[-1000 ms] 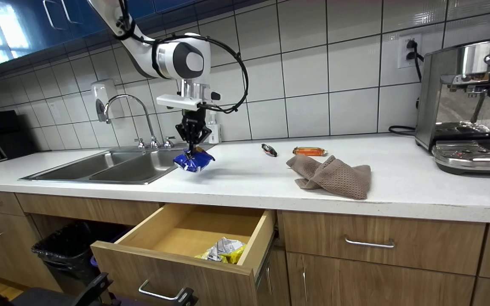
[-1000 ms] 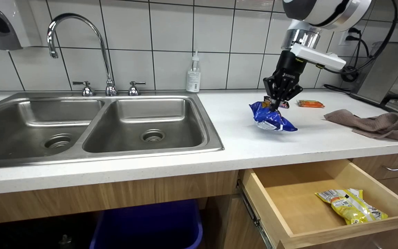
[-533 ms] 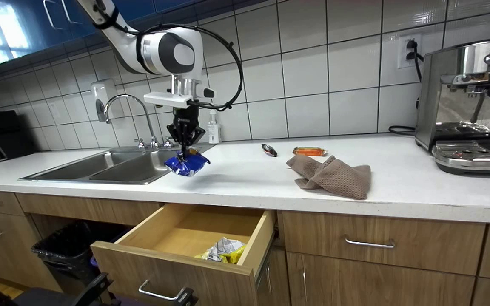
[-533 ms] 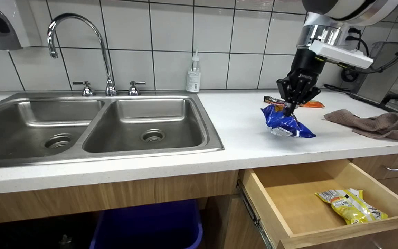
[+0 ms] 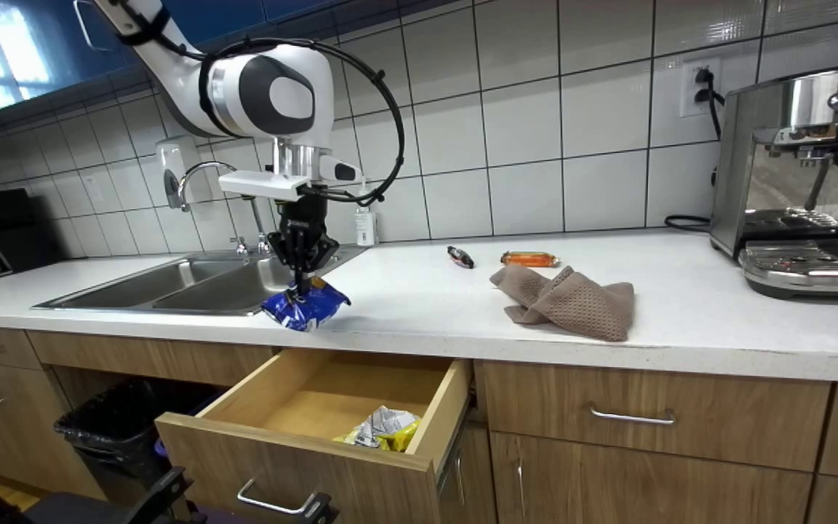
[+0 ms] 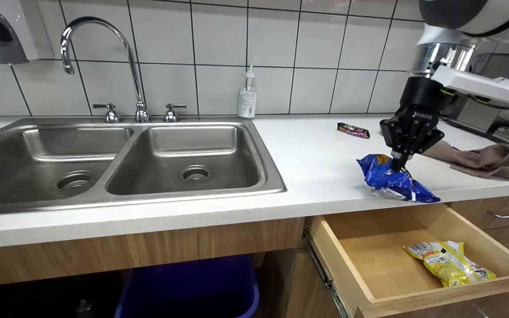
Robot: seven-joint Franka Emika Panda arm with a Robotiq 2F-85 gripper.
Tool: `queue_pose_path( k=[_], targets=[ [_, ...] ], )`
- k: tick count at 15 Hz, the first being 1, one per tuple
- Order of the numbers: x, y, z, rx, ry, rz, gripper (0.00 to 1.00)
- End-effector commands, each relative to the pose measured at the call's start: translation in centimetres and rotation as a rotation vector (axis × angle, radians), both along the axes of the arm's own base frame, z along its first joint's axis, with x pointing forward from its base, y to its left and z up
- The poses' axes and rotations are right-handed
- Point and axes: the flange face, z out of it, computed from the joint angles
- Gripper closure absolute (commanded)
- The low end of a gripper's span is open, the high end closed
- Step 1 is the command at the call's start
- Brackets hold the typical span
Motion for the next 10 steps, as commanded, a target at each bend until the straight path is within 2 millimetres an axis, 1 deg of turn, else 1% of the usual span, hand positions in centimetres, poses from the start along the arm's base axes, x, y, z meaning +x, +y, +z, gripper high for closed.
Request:
queue_pose_path(
  k=[1,5,10],
  targets=[
    [-3.1,-0.8,-0.4,-0.022,-0.006,-0.006,1.0],
    [-4.5,-1.2,-2.3,-0.042,0.023,0.005,1.0],
    [-5.2,-0.8,-4.4,-0.08,0.051,0.049,1.0]
  ],
)
